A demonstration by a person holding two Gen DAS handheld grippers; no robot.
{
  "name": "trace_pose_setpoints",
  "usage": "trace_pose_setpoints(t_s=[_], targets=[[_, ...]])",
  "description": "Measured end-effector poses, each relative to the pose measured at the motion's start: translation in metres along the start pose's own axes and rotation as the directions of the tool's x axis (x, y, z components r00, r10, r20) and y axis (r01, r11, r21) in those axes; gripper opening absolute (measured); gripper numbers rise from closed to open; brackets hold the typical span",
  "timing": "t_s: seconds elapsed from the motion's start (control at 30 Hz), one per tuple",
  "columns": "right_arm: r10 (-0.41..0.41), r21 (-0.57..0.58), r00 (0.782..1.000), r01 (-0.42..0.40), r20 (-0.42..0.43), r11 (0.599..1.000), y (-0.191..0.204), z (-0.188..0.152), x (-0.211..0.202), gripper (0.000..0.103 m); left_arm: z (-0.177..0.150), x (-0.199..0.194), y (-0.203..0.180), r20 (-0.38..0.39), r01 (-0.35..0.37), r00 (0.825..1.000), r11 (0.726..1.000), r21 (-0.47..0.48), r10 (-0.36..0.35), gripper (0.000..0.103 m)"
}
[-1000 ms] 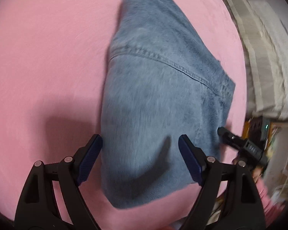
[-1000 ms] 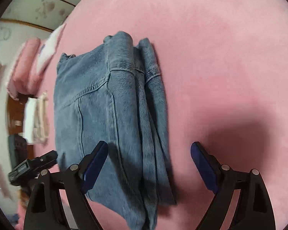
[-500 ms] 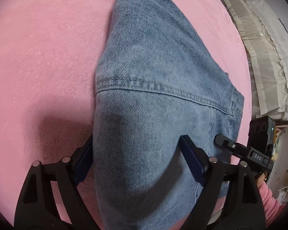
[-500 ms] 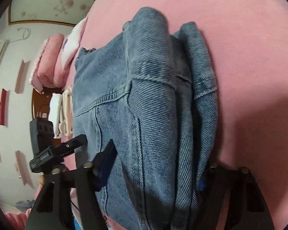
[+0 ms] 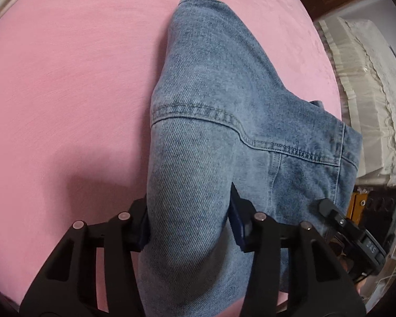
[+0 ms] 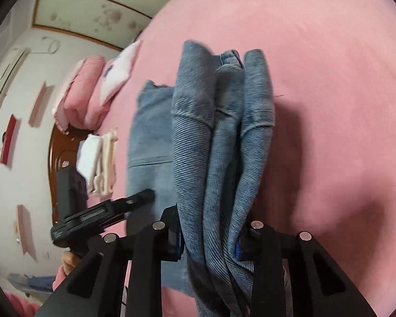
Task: Fold large clothes
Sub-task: 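Slide both tools under the bundle edge and grasp it, then lift the denim bundle with both tools and carry it onto the clothes stack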
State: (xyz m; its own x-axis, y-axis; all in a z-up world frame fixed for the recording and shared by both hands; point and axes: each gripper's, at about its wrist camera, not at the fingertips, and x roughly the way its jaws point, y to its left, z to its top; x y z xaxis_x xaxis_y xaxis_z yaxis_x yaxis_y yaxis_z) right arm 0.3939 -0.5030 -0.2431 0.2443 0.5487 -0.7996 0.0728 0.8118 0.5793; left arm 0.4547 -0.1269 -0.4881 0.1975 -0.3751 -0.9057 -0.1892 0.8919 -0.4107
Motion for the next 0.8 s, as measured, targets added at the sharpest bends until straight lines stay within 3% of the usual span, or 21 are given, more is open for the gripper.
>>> trace_pose_setpoints(t_s=[0.2,0.47,0.67,0.8], targets=[[-0.018,-0.105,1.0,0.016,-0.011,0.994,0.044,-0.02,-0.009,0.024,-0.018,-0.059,0.058,0.03,0.019,0.999,0.998,-0.065,-0.017,0.044],[-0.007,-0.202,1.0,0.008,0.005,0.979,0.168,-0.075,0.028,0.022,0.002,-0.18,0.148,0.101,-0.054,0.993,0.998,-0.039,0.058,0.043],[0.124,-0.26,0.992,-0.116,0.014,0.958,0.281,-0.073,0.075,0.022,0.055,-0.302,0.221,0.239,-0.132,0.961,0.991,-0.03,0.136,0.043],[0.214,-0.347,0.977,-0.193,0.022,0.918,0.356,-0.055,0.117,0.022,0.114,-0.373,0.261,0.331,-0.225,0.919,0.974,0.002,0.212,0.043]])
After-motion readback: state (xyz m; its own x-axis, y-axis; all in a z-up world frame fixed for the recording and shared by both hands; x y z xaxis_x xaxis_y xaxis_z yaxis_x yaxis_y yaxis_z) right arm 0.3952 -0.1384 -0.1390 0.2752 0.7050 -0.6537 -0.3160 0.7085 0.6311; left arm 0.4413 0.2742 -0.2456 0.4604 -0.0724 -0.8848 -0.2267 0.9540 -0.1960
